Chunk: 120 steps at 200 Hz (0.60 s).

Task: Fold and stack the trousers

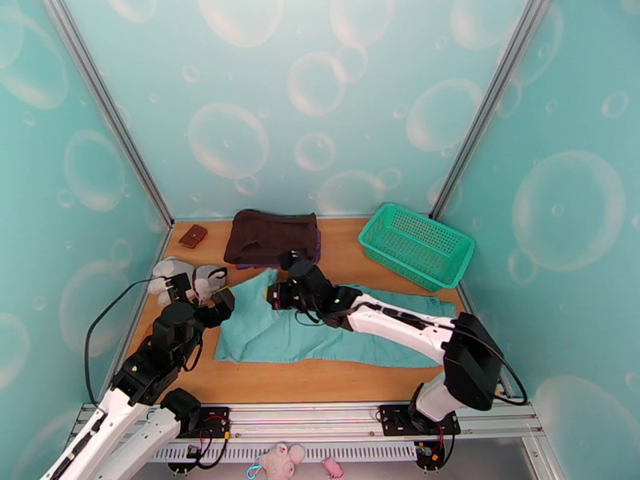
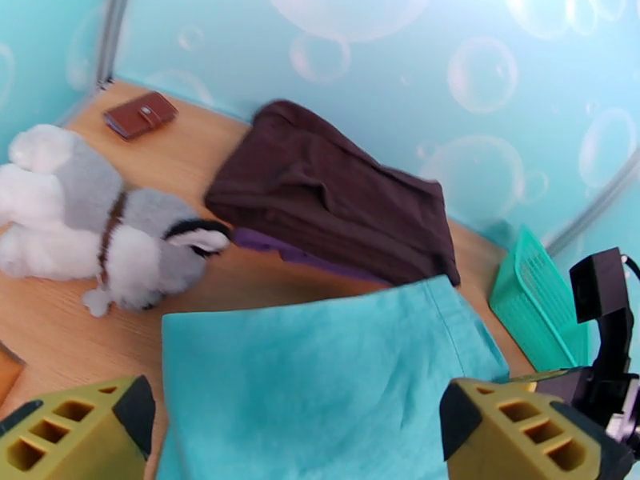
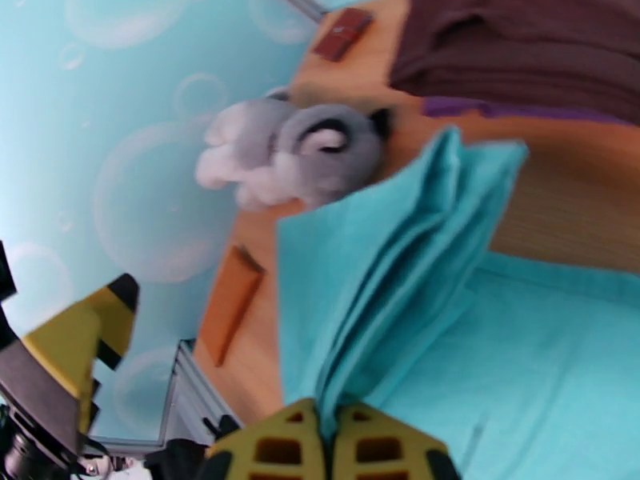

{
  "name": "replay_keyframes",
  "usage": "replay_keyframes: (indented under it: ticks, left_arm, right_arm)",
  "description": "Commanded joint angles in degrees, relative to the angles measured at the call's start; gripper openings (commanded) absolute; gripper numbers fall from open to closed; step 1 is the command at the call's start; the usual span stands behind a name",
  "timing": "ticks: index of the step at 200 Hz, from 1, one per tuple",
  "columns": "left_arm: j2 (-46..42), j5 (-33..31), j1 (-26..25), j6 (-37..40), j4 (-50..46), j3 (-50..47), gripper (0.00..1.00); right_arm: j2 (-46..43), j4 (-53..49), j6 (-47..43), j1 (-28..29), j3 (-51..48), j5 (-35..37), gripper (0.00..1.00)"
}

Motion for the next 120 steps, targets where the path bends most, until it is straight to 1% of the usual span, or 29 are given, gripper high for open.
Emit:
replay_keyframes:
  ticks: [1,15,26,45,57,75,105,120]
  left_arm:
    - [5.1,11.7,0.4,2.6,3.9,-1.2,0.99]
    - [8.2,14.2,0.5,2.6,4.8,-1.1,0.99]
    - [10.5,14.5,0.5,2.2,4.5,-1.0,0.99]
    - [14.8,14.0,0.5,2.1,3.1,-0.8,0.99]
    - [17.0,15.1,0.5,2.0,3.7,-1.5,0.99]
    - [20.1,17.4,0.6,1.0,4.2,-2.1,0.99]
    - [25.0,16.4,0.6,-2.8,3.9,-3.7,0.99]
    - [28.1,16.4,0.4,-4.7,5.1,-5.6,0.99]
  right_arm:
    - [-7.3,3.4,1.8,-2.2,-7.9,1.7,0.00]
    - [-10.7,4.0,2.7,-4.0,-14.3,2.0,0.00]
    - [-12.8,4.5,2.9,-5.5,-18.7,1.9,0.00]
    - [-15.6,5.0,2.6,-7.8,-23.2,3.2,0.00]
    - [-16.8,5.6,1.8,-9.4,-25.0,3.4,0.00]
    - [-17.5,5.7,0.1,-11.1,-25.8,3.1,0.01]
    - [-15.8,6.4,-4.5,-10.8,-22.3,1.1,0.02]
    - [-14.6,4.1,-5.4,-10.2,-19.8,1.8,0.04]
